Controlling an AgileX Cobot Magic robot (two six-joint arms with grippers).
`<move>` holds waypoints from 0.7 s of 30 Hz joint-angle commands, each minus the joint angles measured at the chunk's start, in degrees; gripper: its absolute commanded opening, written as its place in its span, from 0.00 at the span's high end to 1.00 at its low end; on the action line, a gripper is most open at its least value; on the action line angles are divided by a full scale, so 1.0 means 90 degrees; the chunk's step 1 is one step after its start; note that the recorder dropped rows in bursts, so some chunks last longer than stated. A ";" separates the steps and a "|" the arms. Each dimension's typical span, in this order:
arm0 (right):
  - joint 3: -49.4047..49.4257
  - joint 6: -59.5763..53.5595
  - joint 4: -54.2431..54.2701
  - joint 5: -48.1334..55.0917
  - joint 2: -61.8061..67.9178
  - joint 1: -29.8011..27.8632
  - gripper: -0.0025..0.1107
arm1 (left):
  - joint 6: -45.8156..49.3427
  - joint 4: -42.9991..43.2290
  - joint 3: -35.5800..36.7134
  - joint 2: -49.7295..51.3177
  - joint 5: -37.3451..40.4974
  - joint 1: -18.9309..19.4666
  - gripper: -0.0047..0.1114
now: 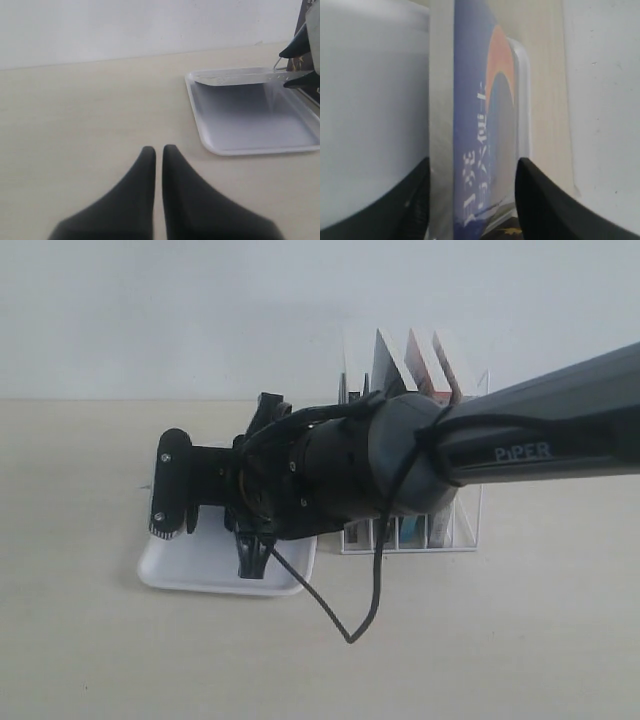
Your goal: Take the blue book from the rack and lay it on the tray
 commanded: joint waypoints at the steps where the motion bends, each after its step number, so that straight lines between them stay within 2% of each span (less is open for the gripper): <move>1: -0.0020 0.0089 0.0299 0.0242 -0.0106 -0.0029 0.52 | -0.0044 0.0005 -0.0022 -0.0020 -0.0098 -0.0002 0.92; 18: -0.0020 -0.0380 0.3201 0.0645 -0.1897 -0.0015 0.53 | -0.0044 0.0005 -0.0022 -0.0020 -0.0098 -0.0002 0.92; 20: -0.0020 -0.0380 0.3425 0.0634 -0.2288 -0.0015 0.57 | -0.0044 0.0005 -0.0022 -0.0020 -0.0098 -0.0002 0.92; 21: -0.0020 -0.0348 0.3426 0.0634 -0.2473 -0.0015 0.65 | -0.0044 0.0005 -0.0022 -0.0020 -0.0098 -0.0002 0.92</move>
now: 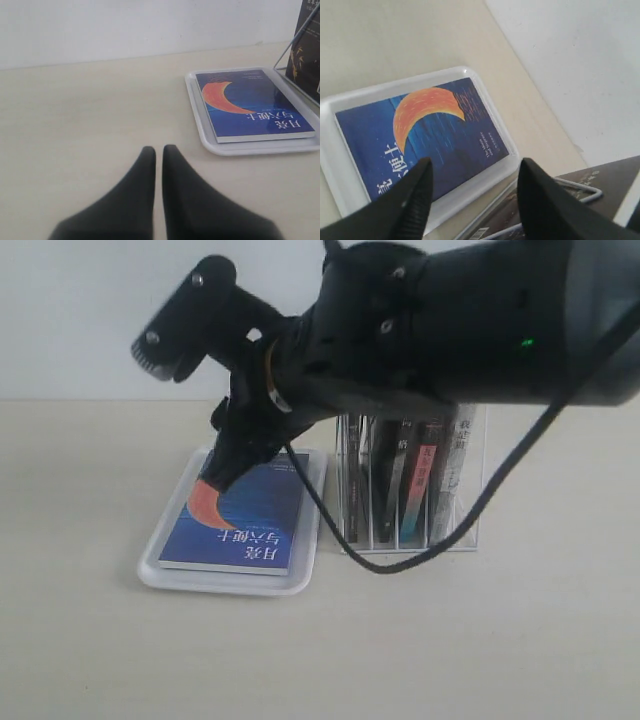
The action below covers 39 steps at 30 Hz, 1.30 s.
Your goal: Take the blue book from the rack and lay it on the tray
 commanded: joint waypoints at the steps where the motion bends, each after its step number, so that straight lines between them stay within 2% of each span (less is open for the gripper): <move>1: -0.0020 0.0006 0.0241 0.0047 -0.0767 -0.0015 0.74 | -0.0044 0.0005 -0.0022 -0.0020 -0.0098 -0.0002 0.92; 3: -0.0020 0.0089 0.0241 0.0166 -0.1178 -0.0015 0.98 | -0.0044 0.0005 -0.0022 -0.0020 -0.0098 -0.0002 0.92; 8: -0.0020 0.0197 0.0188 0.0614 -0.1768 -0.0015 0.98 | -0.0044 0.0005 -0.0022 -0.0020 -0.0098 -0.0002 0.92; 13: -0.0020 0.0313 -0.0300 0.1934 -0.2349 -0.0015 0.98 | -0.0044 0.0005 -0.0022 -0.0020 -0.0098 -0.0002 0.92; 17: 0.0107 0.0421 -0.0554 0.2238 -0.2856 -0.0015 0.98 | -0.0044 0.0005 -0.0022 -0.0020 -0.0098 -0.0002 0.92; 23: 0.1320 0.1711 -0.1880 0.2180 -0.4209 -0.0027 0.98 | -0.0044 0.0005 -0.0022 -0.0020 -0.0098 -0.0002 0.92; 30: 0.3376 0.4018 -0.4236 0.2411 -0.5656 -0.0038 0.98 | -0.0044 0.0005 -0.0022 -0.0020 -0.0098 -0.0002 0.92; 34: 0.3886 0.4527 -0.4553 0.2544 -0.6111 -0.0500 0.98 | -0.0044 0.0005 -0.0022 -0.0020 -0.0098 -0.0002 0.92; 39: 0.3902 0.4392 -0.4453 0.1735 -0.6277 -0.1724 0.98 | -0.0044 0.0005 -0.0022 -0.0020 -0.0098 -0.0002 0.92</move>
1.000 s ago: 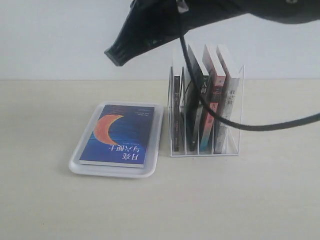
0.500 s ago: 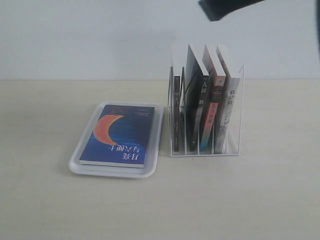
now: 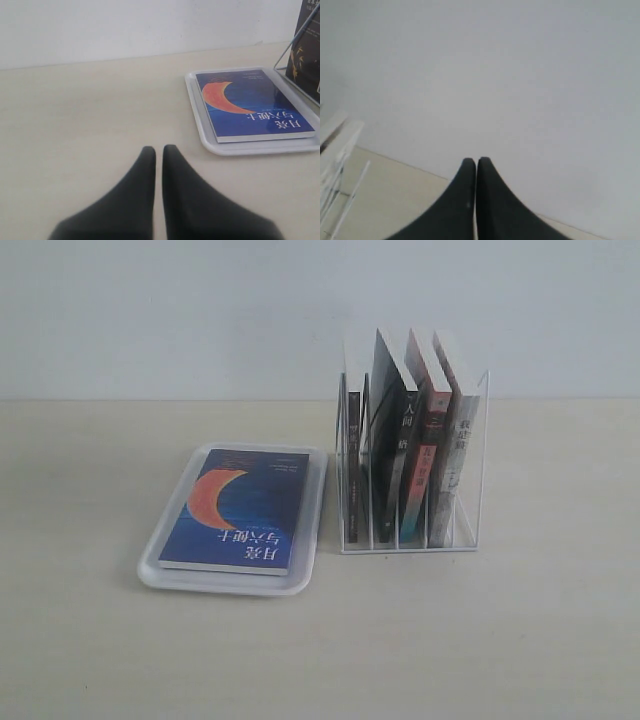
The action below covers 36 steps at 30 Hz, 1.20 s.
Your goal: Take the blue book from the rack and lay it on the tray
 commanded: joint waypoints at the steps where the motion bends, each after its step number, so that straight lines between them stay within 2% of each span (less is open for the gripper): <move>1: 0.0028 -0.0063 -0.0037 -0.0955 -0.0136 -0.1190 0.98 | -0.0044 0.0005 -0.0022 -0.0020 -0.0098 -0.0002 0.92; 6: 0.0028 -0.0335 0.0971 -0.2487 0.0295 -0.3051 0.98 | -0.0044 0.0005 -0.0022 -0.0020 -0.0098 -0.0002 0.92; 10: 0.0028 -0.1651 0.3367 -0.4111 0.0932 -0.4604 0.98 | -0.0044 0.0005 -0.0022 -0.0020 -0.0098 -0.0002 0.92; 13: 0.0028 -0.2377 0.5066 -0.4719 0.1337 -0.5234 0.98 | -0.0044 0.0005 -0.0022 -0.0020 -0.0098 -0.0002 0.92; 16: 0.0100 -0.2747 0.5503 -0.5279 0.1404 -0.5198 0.98 | -0.0044 0.0005 -0.0022 -0.0020 -0.0098 -0.0002 0.92; 23: 0.0787 -0.2836 0.4830 -0.7197 0.1364 -0.4900 0.98 | -0.0044 0.0005 -0.0022 -0.0020 -0.0098 -0.0002 0.92; 28: 0.1428 -0.2891 0.4853 -0.8251 0.1364 -0.4902 0.98 | -0.0044 0.0005 -0.0022 -0.0020 -0.0098 -0.0002 0.92; 33: 0.1814 -0.3051 0.4907 -0.8663 0.1364 -0.4902 0.98 | -0.0044 0.0005 -0.0022 -0.0020 -0.0098 -0.0002 0.92; 36: 0.1898 -0.2958 0.5014 -0.8407 0.1294 -0.4902 0.98 | -0.0044 0.0005 -0.0022 -0.0020 -0.0098 -0.0002 0.92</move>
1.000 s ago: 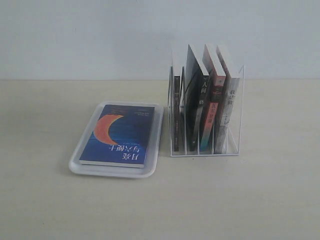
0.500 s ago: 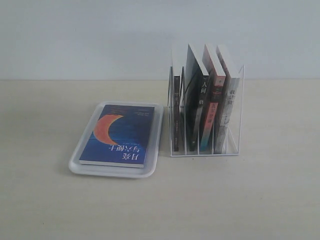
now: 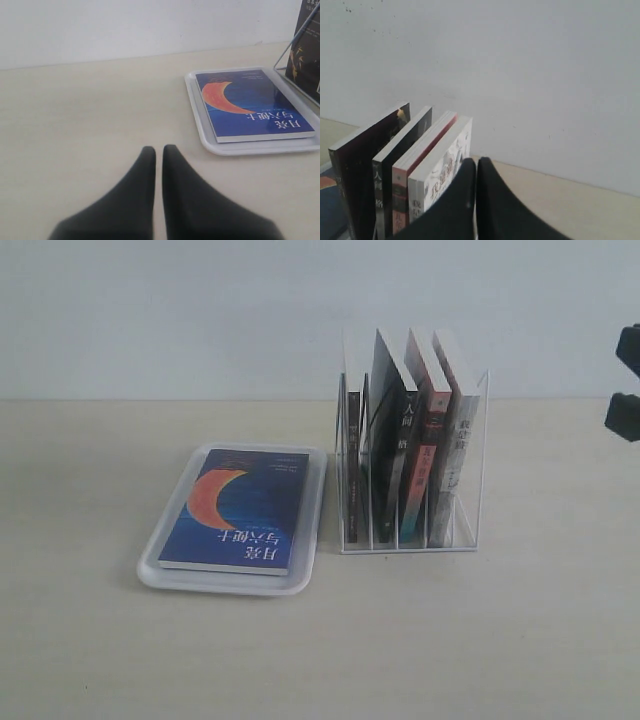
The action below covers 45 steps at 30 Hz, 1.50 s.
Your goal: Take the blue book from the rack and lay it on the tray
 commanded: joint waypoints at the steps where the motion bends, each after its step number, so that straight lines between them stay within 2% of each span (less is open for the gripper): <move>1: 0.0125 0.0185 0.0110 0.0181 -0.0131 -0.0008 0.98 | -0.0044 0.0005 -0.0022 -0.0020 -0.0098 -0.0002 0.92; 8: 0.0125 0.0327 0.0126 -0.0242 -0.0254 -0.0008 0.98 | -0.0044 0.0005 -0.0022 -0.0020 -0.0098 -0.0002 0.92; 23: 0.0125 0.0327 0.0126 -0.0279 -0.0274 -0.0008 0.98 | -0.0044 0.0005 -0.0022 -0.0020 -0.0098 -0.0002 0.92; 29: 0.0125 0.0327 0.0126 -0.0100 -0.1235 -0.0008 0.98 | -0.0044 0.0005 -0.0022 -0.0020 -0.0098 -0.0002 0.92; 32: 0.0125 0.0313 0.0126 0.0841 -0.2229 -0.0008 0.98 | -0.0044 0.0005 -0.0022 -0.0020 -0.0098 -0.0002 0.92; 34: 0.0125 0.0505 0.0126 0.1932 -0.2925 -0.0008 0.98 | -0.0044 0.0005 -0.0022 -0.0020 -0.0098 -0.0002 0.92; 35: 0.0125 0.0730 0.0126 0.3215 -0.3655 -0.0008 0.98 | -0.0044 0.0005 -0.0022 -0.0020 -0.0098 -0.0002 0.92; 37: 0.0125 0.0652 0.0126 0.4468 -0.4418 -0.0003 0.98 | -0.0044 0.0005 -0.0022 -0.0020 -0.0098 -0.0002 0.92; 39: 0.0125 0.0636 0.0126 0.5181 -0.4866 -0.0003 0.98 | -0.0044 0.0005 -0.0022 -0.0020 -0.0098 -0.0002 0.92; 45: 0.0143 0.0538 0.0239 0.5386 -0.4951 0.0007 0.98 | -0.0044 0.0005 -0.0022 -0.0020 -0.0098 -0.0002 0.92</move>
